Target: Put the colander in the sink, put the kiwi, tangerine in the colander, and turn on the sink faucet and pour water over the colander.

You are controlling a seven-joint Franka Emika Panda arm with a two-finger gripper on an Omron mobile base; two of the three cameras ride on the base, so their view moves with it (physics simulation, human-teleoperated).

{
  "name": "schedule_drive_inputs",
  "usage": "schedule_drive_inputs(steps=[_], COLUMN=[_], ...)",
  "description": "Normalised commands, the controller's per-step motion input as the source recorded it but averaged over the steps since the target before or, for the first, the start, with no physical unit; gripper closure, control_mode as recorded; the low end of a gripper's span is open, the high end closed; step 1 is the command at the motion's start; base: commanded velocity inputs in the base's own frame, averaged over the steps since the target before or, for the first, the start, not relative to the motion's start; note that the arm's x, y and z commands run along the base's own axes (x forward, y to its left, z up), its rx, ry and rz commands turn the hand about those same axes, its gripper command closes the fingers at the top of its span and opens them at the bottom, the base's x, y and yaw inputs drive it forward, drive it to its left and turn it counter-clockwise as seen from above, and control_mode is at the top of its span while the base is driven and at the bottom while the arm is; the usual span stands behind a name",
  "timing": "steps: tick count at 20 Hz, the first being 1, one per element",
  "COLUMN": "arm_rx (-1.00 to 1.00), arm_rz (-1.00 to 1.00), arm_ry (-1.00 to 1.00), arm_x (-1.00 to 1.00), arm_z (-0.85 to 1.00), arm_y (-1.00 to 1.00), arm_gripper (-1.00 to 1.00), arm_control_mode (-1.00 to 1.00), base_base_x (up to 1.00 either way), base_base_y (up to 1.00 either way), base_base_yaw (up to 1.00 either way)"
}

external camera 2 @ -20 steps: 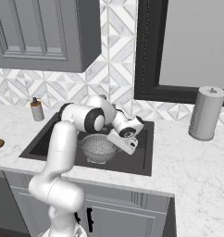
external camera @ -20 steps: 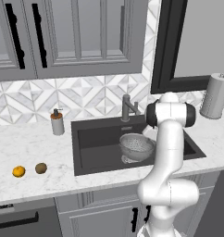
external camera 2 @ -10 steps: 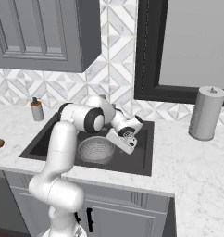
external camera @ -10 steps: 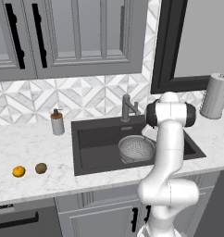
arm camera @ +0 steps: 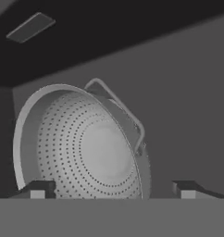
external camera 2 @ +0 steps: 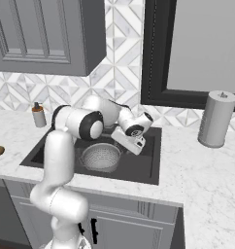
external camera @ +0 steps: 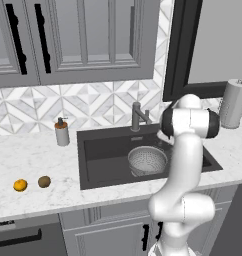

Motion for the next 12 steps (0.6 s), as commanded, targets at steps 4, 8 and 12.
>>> schedule_drive_inputs(steps=[4, 8, 12], arm_rx=[-0.03, 0.00, 0.00], arm_rz=[-0.01, -0.08, -0.07], arm_ry=[-0.24, -0.15, -0.07], arm_x=[-0.97, -0.59, -0.26], arm_z=[0.59, 0.46, 0.63], arm_y=[0.00, 0.00, 0.12], arm_gripper=[-1.00, -1.00, -1.00], arm_control_mode=[-1.00, -1.00, -1.00], base_base_x=[0.00, 0.00, 0.00], base_base_y=[0.00, 0.00, 0.00], base_base_yaw=[0.00, 0.00, 0.00])
